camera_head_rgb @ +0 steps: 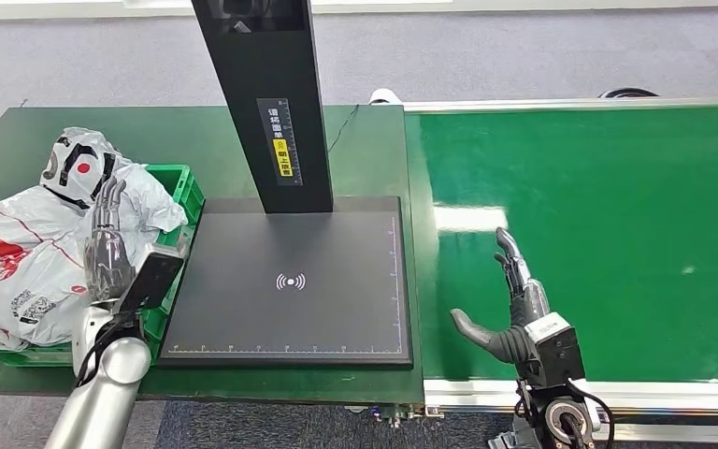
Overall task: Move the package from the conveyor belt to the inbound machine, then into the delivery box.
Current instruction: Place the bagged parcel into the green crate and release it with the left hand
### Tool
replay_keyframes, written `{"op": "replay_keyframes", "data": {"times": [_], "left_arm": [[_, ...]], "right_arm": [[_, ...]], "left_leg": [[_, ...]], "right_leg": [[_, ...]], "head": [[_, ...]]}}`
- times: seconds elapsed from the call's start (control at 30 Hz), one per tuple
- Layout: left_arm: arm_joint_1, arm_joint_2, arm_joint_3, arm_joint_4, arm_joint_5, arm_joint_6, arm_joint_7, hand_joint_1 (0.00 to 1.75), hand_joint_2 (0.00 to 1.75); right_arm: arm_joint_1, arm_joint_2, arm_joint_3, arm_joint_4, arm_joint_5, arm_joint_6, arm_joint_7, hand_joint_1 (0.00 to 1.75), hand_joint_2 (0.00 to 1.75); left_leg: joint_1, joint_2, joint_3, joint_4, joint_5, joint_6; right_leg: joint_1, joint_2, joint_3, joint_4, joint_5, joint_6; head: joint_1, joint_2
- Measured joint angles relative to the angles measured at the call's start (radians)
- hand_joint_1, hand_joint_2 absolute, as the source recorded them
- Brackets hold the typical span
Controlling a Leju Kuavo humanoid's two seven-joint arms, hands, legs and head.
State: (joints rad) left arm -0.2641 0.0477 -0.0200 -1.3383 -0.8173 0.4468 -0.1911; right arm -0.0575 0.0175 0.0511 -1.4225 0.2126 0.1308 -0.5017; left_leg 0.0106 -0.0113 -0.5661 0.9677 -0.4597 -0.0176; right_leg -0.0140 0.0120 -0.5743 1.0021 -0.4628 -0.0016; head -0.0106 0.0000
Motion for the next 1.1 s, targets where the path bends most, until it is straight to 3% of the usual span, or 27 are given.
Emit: {"op": "replay_keyframes", "data": {"times": [0.1, 0.17, 0.3, 0.4, 0.53, 0.73, 0.8, 0.93, 1.1], "left_arm": [[0.02, -0.012, -0.004, -0.011, -0.05, 0.015, 0.042, 0.0, 1.75], [0.026, -0.019, -0.003, -0.016, -0.038, 0.038, 0.017, 0.0, 1.75], [0.053, -0.05, -0.007, -0.076, 0.234, -0.004, -0.21, 0.0, 1.75], [0.071, -0.073, -0.027, -0.129, 0.366, -0.075, -0.291, 0.0, 1.75], [0.08, -0.088, -0.044, -0.164, 0.419, -0.119, -0.31, 0.0, 1.75], [0.105, -0.116, -0.094, -0.177, 0.732, -0.454, -0.351, 0.0, 1.75], [0.115, -0.133, -0.124, -0.167, 0.788, -0.524, -0.343, 0.0, 1.75], [0.128, -0.16, -0.18, -0.118, 0.827, -0.608, -0.318, 0.0, 1.75], [0.137, -0.181, -0.216, -0.075, 0.832, -0.629, -0.314, 0.0, 1.75]], "right_arm": [[-0.003, 0.001, 0.0, 0.001, 0.002, 0.0, -0.001, 0.0, 1.75], [-0.009, 0.004, 0.0, 0.002, 0.003, 0.001, -0.002, 0.0, 1.75], [-0.023, 0.009, 0.0, 0.008, -0.012, 0.001, -0.013, 0.0, 1.75], [-0.036, 0.012, 0.0, 0.013, -0.03, 0.001, -0.021, 0.0, 1.75], [-0.044, 0.012, 0.0, 0.017, -0.042, 0.003, -0.023, 0.0, 1.75], [-0.055, 0.022, 0.006, 0.024, -0.111, 0.031, -0.033, 0.0, 1.75], [-0.055, 0.029, 0.015, 0.025, -0.131, 0.042, -0.033, 0.0, 1.75], [-0.061, 0.041, 0.047, 0.03, -0.142, 0.057, -0.02, 0.0, 1.75], [-0.066, 0.051, 0.071, 0.04, -0.15, 0.064, -0.016, 0.0, 1.75]], "left_leg": [[0.0, 0.0, 0.0, 0.0, 0.0, 0.0], [0.0, 0.0, 0.0, 0.0, 0.0, 0.0], [0.0, 0.0, -0.001, 0.0, 0.0, 0.0], [0.0, 0.0, -0.001, 0.0, 0.0, 0.0], [0.0, 0.0, -0.001, 0.0, 0.0, 0.0], [0.0, 0.0, -0.001, 0.0, 0.0, 0.0], [0.0, 0.0, -0.001, 0.0, 0.0, 0.0], [0.0, 0.0, -0.001, 0.0, -0.001, 0.001], [0.0, 0.0, -0.001, 0.0, -0.001, 0.001]], "right_leg": [[0.0, 0.0, 0.0, 0.0, 0.0, 0.0], [0.0, 0.0, 0.0, 0.0, 0.0, 0.0], [0.0, 0.0, 0.0, 0.0, 0.0, 0.0], [0.0, 0.0, 0.0, 0.0, 0.0, 0.0], [0.0, 0.0, 0.0, 0.0, 0.0, 0.0], [0.0, 0.0, 0.0, 0.0, 0.0, 0.0], [0.0, 0.0, 0.0, 0.0, 0.0, 0.0], [0.0, 0.0, -0.001, 0.0, 0.0, 0.0], [0.0, 0.0, -0.001, 0.0, 0.0, 0.0]], "head": [[0.0, 0.0], [0.0, 0.0], [0.0, 0.0], [0.0, 0.0], [0.0, 0.0], [0.0, 0.0], [0.0, 0.0], [0.0, 0.0], [0.0, 0.0]]}}
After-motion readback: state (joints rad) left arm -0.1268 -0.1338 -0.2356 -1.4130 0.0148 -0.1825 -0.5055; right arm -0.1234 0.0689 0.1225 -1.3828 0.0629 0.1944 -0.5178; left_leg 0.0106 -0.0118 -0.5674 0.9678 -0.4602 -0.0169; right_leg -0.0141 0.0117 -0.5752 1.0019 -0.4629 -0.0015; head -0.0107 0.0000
